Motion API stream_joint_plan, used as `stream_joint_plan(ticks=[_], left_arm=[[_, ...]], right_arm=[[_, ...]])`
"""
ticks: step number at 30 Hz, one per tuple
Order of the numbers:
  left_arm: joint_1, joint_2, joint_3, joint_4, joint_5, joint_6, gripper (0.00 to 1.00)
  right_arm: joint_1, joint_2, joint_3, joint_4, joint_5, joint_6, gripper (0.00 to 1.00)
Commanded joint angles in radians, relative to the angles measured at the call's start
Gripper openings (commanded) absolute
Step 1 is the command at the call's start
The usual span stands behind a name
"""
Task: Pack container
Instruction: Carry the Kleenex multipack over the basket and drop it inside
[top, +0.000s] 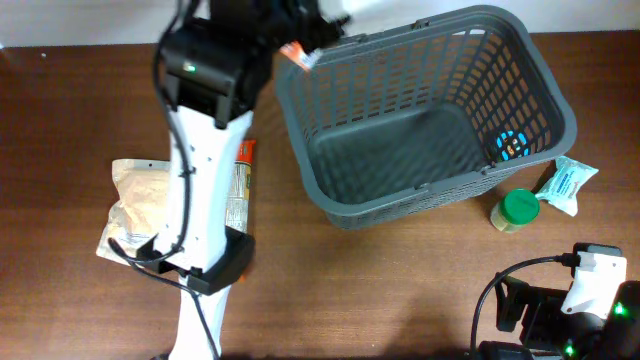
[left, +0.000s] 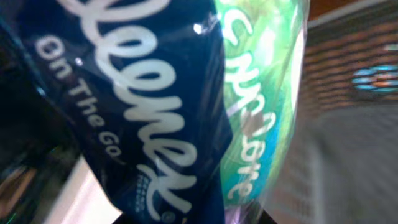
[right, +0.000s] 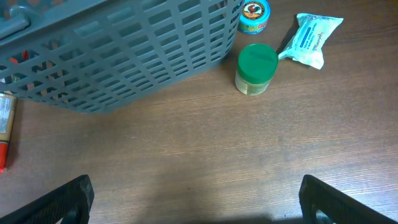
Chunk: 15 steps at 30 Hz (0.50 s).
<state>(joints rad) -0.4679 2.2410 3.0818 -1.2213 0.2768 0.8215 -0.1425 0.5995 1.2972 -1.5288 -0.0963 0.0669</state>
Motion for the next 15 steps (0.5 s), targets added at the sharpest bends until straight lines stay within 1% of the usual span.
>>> stream_joint_plan(ticks=[1, 5, 10, 15], left_arm=[[-0.036, -0.018, -0.071, 0.000, 0.124, 0.074, 0.02], [-0.082, -0.016, -0.196, 0.014, 0.148, 0.125, 0.02], [-0.121, -0.016, -0.365, 0.099, 0.147, 0.138, 0.02], [-0.142, -0.015, -0.463, 0.124, 0.145, 0.164, 0.01]], right_arm=[[0.005, 0.004, -0.002, 0.002, -0.005, -0.007, 0.99], [0.005, 0.004, -0.002, 0.002, -0.005, -0.007, 0.99], [0.005, 0.004, -0.002, 0.002, -0.005, -0.007, 0.99], [0.005, 0.004, -0.002, 0.002, -0.005, -0.007, 0.99]])
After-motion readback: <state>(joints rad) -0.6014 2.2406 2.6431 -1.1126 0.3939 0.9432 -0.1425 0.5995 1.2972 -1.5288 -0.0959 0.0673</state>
